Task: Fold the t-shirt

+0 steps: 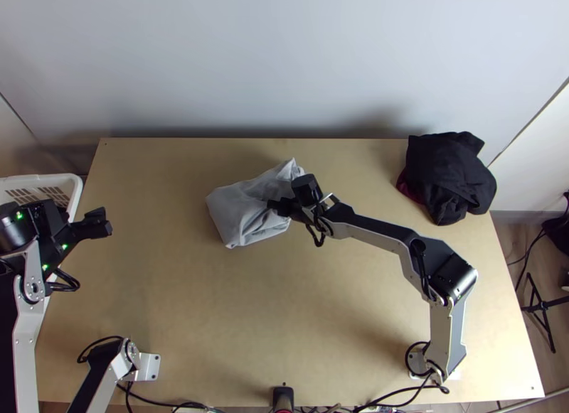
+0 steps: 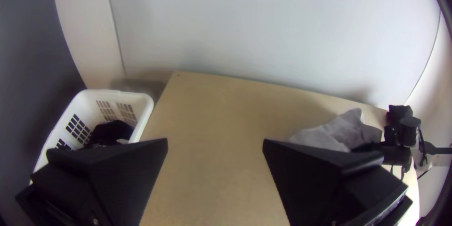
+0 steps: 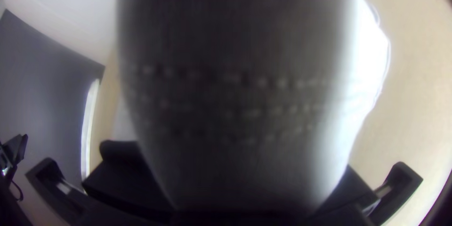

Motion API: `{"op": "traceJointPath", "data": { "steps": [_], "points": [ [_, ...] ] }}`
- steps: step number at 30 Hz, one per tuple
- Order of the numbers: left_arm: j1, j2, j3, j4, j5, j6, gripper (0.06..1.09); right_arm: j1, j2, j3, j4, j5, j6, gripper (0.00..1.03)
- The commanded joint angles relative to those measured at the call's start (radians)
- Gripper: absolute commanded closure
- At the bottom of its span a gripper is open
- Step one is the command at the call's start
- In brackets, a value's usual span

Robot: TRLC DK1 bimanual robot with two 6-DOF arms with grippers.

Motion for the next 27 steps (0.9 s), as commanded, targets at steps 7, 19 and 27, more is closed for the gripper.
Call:
{"op": "traceJointPath", "data": {
  "steps": [7, 19, 27],
  "points": [
    [0.168, 0.019, -0.03, 0.028, 0.081, 0.083, 0.1, -0.029, -0.138, 0.105, -0.081, -0.019, -0.16, 1.0],
    [0.173, 0.042, -0.047, 0.034, 0.124, 0.081, 0.1, -0.148, -0.254, 0.234, -0.1, 0.007, -0.269, 1.0],
    [0.152, 0.059, -0.061, 0.053, 0.164, 0.049, 0.1, -0.391, -0.31, 0.377, -0.204, 0.007, -0.325, 1.0]
  ]
}}
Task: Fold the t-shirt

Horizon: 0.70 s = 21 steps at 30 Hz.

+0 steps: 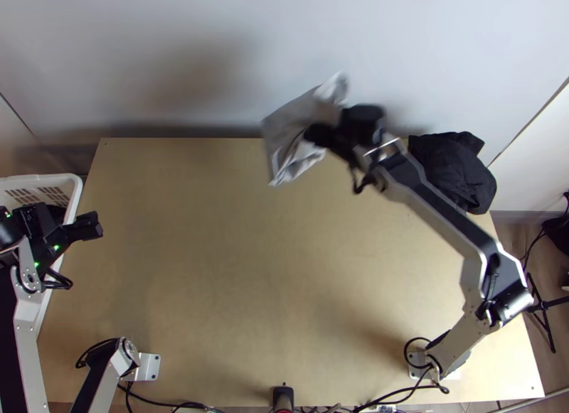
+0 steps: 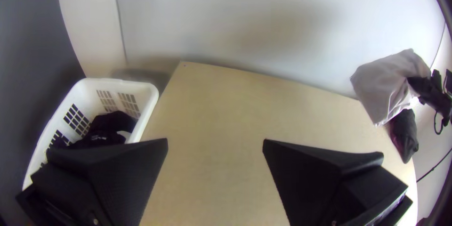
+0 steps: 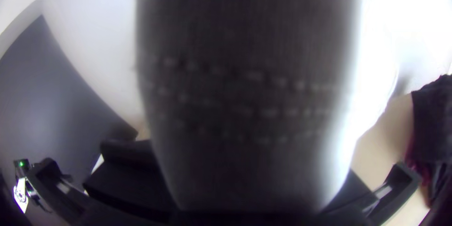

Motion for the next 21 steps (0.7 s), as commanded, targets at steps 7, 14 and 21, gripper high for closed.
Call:
{"op": "traceJointPath", "data": {
  "steps": [7, 14, 21],
  "points": [
    [-0.056, 0.025, -0.01, 0.021, 0.042, -0.052, 0.1, -0.399, -0.068, 0.095, -0.064, 0.003, -0.084, 1.0],
    [-0.12, 0.032, -0.016, 0.027, 0.045, -0.095, 0.1, -0.519, -0.061, -0.021, -0.021, -0.002, -0.144, 1.0],
    [-0.174, 0.033, -0.013, 0.05, 0.043, -0.127, 0.1, -0.617, -0.062, -0.15, 0.016, -0.005, -0.211, 1.0]
  ]
}}
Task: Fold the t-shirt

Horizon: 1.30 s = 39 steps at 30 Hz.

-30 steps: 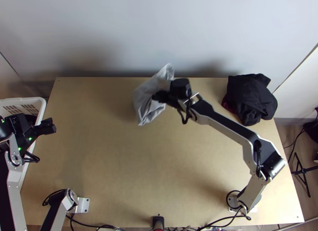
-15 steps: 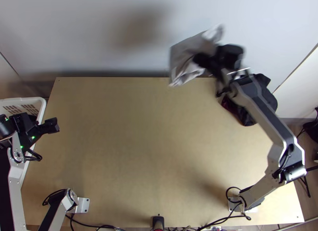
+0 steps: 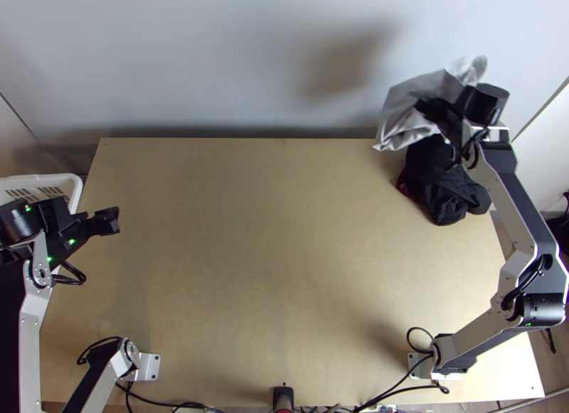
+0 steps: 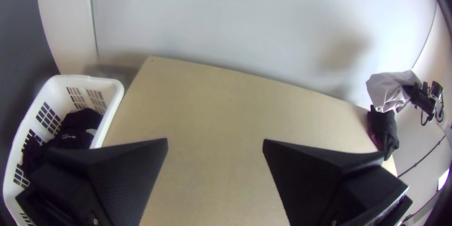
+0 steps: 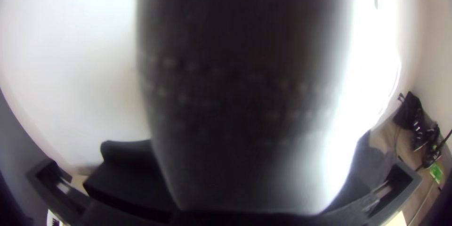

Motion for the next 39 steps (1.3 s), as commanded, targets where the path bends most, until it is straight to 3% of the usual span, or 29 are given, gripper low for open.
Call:
{"op": "traceJointPath", "data": {
  "steps": [1, 15, 18, 23, 28, 29, 33, 37, 39],
  "points": [
    [-0.048, 0.007, 0.001, 0.02, -0.001, -0.025, 0.1, -0.121, -0.004, -0.12, 0.033, -0.003, -0.078, 1.0],
    [-0.074, 0.023, -0.003, 0.04, -0.001, -0.022, 0.1, -0.363, -0.023, -0.258, 0.1, -0.006, -0.321, 1.0],
    [-0.074, 0.023, -0.006, 0.038, -0.001, -0.019, 0.1, -0.371, -0.026, -0.335, 0.119, -0.006, -0.388, 1.0],
    [-0.074, 0.012, -0.006, 0.038, -0.001, -0.019, 0.1, -0.376, -0.026, -0.525, 0.367, -0.006, -0.488, 1.0],
    [-0.063, -0.005, -0.003, 0.028, -0.002, 0.0, 0.1, -0.34, -0.056, -0.616, 0.398, -0.006, -0.496, 1.0],
    [-0.058, -0.005, -0.003, 0.025, -0.002, 0.003, 0.1, -0.333, -0.064, -0.631, 0.401, -0.006, -0.499, 0.98],
    [-0.057, -0.017, -0.005, 0.015, -0.002, 0.006, 0.1, -0.321, -0.102, -0.677, 0.415, -0.006, -0.486, 0.56],
    [-0.057, -0.027, -0.011, 0.008, -0.001, 0.006, 0.1, -0.314, -0.139, -0.722, 0.402, -0.009, -0.5, 0.46],
    [-0.055, -0.033, -0.02, 0.005, -0.002, 0.006, 0.1, -0.314, -0.158, -0.737, 0.39, -0.024, -0.503, 0.32]
  ]
}}
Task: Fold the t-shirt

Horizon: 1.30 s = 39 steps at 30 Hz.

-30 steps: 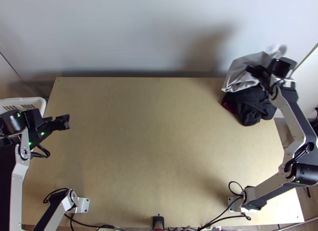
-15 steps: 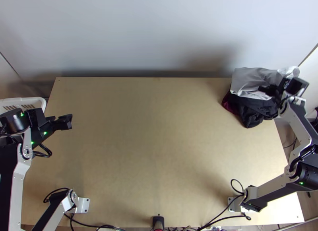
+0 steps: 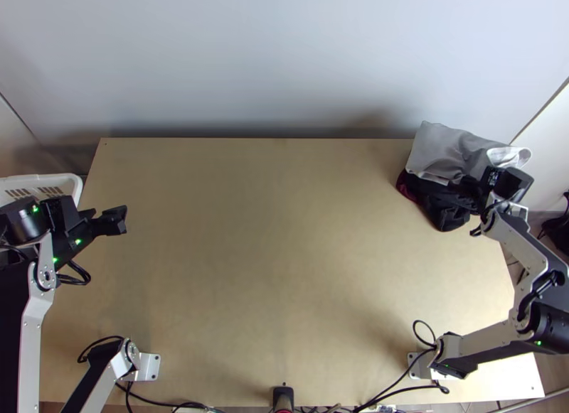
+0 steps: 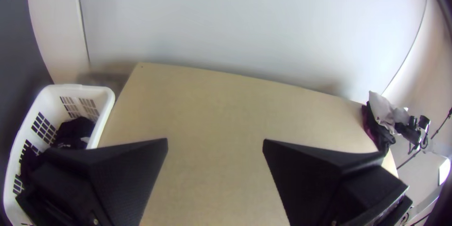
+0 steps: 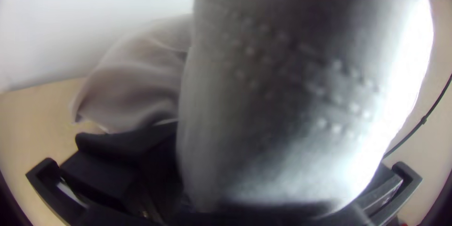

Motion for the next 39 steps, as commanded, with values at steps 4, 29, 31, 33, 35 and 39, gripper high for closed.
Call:
{"op": "traceJointPath", "data": {
  "steps": [4, 29, 31, 33, 35, 39],
  "points": [
    [0.012, -0.037, -0.021, -0.017, 0.001, 0.009, 0.1, 0.002, -0.092, -0.064, -0.086, -0.023, -0.016, 0.07],
    [-0.014, -0.173, -0.163, 0.196, 0.032, -0.139, 0.1, 0.223, -1.011, -0.182, -0.536, -0.051, 0.087, 0.05],
    [-0.018, -0.227, -0.219, 0.304, 0.03, -0.197, 0.1, 0.224, -1.072, -0.19, -0.496, -0.032, 0.167, 0.05],
    [-0.018, -0.279, -0.295, 0.431, 0.029, -0.249, 0.11, 0.224, -1.137, -0.214, -0.445, -0.008, 0.234, 0.05],
    [-0.025, -0.325, -0.358, 0.542, 0.016, -0.266, 0.11, 0.226, -1.203, -0.26, -0.387, 0.037, 0.262, 0.05],
    [-0.043, -0.342, -0.398, 0.664, -0.037, -0.292, 0.11, 0.223, -1.278, -0.343, -0.304, 0.075, 0.279, 0.05]
  ]
}}
